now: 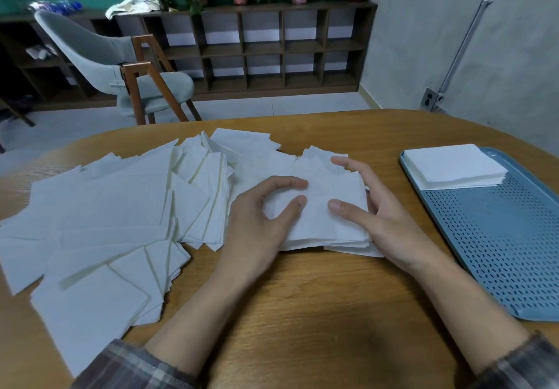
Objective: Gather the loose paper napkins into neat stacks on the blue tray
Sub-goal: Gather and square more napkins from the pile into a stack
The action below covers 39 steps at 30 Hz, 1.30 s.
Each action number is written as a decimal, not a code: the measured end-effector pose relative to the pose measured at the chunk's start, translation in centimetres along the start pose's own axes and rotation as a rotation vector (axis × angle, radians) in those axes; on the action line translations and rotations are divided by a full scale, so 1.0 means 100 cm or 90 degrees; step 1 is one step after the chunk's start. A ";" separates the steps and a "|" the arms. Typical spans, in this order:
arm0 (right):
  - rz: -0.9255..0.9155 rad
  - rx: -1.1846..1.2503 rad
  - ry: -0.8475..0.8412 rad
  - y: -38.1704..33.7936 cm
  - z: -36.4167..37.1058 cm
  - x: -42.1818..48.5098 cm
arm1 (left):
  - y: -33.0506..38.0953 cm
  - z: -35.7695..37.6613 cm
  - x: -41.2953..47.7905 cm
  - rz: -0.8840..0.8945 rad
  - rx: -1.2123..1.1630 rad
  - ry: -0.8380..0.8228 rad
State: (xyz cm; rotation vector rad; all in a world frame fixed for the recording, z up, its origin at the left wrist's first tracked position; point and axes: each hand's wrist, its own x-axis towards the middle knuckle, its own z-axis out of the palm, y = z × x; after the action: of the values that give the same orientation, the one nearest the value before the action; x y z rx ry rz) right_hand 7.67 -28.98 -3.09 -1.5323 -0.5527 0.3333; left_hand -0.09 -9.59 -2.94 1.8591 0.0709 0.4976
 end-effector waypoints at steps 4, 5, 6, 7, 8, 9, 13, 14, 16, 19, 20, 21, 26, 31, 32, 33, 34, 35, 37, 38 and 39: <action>0.001 -0.008 0.015 0.002 0.000 0.002 | 0.000 0.000 0.000 -0.004 0.041 -0.011; 0.002 -0.003 0.018 0.002 0.000 0.002 | 0.000 0.000 0.000 -0.008 0.048 -0.012; 0.003 0.003 0.022 0.002 0.000 0.002 | -0.001 -0.001 0.000 -0.015 0.051 -0.012; 0.002 0.010 0.026 0.002 -0.001 0.002 | -0.001 -0.001 0.001 -0.019 0.055 -0.010; 0.000 0.021 0.031 0.002 -0.002 0.002 | -0.002 -0.002 0.001 -0.012 0.067 -0.001; -0.001 0.042 0.036 0.002 -0.002 0.003 | -0.005 -0.003 0.002 -0.005 0.086 0.015; 0.011 0.225 0.049 -0.004 -0.008 0.003 | 0.001 -0.012 0.007 -0.063 0.007 0.052; 0.013 0.249 0.048 -0.005 -0.010 0.003 | 0.003 -0.015 0.009 -0.099 -0.049 0.022; 0.020 0.260 0.036 -0.006 -0.011 0.002 | 0.011 -0.015 0.009 -0.144 -0.155 -0.088; 0.023 0.166 0.037 -0.004 -0.008 0.001 | 0.011 -0.011 0.008 -0.176 -0.248 -0.171; 0.012 0.103 0.046 -0.003 -0.007 0.001 | 0.008 -0.009 0.007 -0.155 -0.212 -0.172; 0.005 0.048 0.052 -0.003 -0.006 0.001 | 0.008 -0.009 0.006 -0.127 -0.151 -0.166; 0.014 -0.055 0.000 -0.005 -0.008 0.000 | -0.002 -0.010 0.004 -0.069 -0.011 -0.107; -0.009 -0.108 -0.044 -0.006 -0.007 -0.004 | -0.007 -0.008 0.004 -0.051 -0.033 -0.091; -0.016 -0.135 -0.041 -0.005 -0.007 -0.003 | -0.008 -0.008 0.004 -0.036 -0.022 -0.094; -0.018 -0.159 -0.034 -0.004 -0.007 -0.002 | -0.008 -0.007 0.004 -0.018 -0.010 -0.101; -0.016 -0.176 -0.024 -0.003 -0.008 -0.001 | -0.008 -0.007 0.005 -0.002 -0.004 -0.111; -0.015 -0.183 -0.015 -0.002 -0.009 0.000 | -0.007 -0.007 0.005 0.011 -0.003 -0.124; -0.011 -0.181 -0.005 0.000 -0.011 0.000 | -0.008 -0.007 0.007 0.014 0.004 -0.151; -0.007 -0.177 -0.005 0.001 -0.012 0.000 | -0.010 -0.008 0.008 0.004 0.009 -0.163; -0.003 -0.174 -0.010 0.002 -0.012 0.000 | -0.012 -0.008 0.008 -0.009 0.014 -0.170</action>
State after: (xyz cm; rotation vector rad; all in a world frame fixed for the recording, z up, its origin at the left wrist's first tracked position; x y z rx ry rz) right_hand 8.35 -30.03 -3.21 -1.7913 -0.6340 0.2743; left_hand 0.53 -8.21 -3.55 1.9301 -0.0897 0.2372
